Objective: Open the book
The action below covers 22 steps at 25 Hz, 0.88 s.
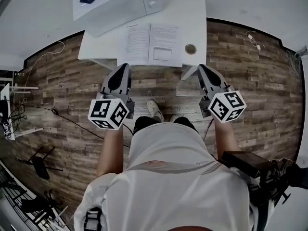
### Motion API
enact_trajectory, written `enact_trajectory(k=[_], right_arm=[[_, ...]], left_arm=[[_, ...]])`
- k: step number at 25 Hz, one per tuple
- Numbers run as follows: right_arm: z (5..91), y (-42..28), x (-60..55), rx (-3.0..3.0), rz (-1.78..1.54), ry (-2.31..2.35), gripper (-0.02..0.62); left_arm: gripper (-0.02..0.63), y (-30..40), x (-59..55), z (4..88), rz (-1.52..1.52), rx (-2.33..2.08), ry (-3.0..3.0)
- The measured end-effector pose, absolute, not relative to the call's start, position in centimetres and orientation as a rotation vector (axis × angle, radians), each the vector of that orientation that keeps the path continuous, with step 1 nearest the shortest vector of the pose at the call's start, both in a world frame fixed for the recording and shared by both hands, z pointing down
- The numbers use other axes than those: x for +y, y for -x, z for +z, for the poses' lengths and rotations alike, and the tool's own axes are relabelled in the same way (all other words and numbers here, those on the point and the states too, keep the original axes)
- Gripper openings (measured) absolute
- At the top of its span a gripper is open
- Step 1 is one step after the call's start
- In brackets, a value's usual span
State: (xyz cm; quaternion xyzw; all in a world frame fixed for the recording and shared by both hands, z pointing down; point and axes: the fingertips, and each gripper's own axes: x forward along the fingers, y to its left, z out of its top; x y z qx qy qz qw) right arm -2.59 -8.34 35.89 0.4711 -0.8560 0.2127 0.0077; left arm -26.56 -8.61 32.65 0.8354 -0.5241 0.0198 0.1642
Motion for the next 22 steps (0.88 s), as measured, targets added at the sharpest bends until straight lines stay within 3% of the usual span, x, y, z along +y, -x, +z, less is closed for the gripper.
enact_trajectory(k=[14,22], right_arm=[[31.6,0.4,-2.7,-2.774,0.599,-1.499,-0.005],[29.7,2.6,-2.0,-2.723,0.511,-1.550,-0.005]], left_arm=[[0.011,24.1,-1.8,30.9,0.041,-1.492,-2.383],[0.011,26.6,-0.9,29.4,-0.040,-1.446,-2.422]])
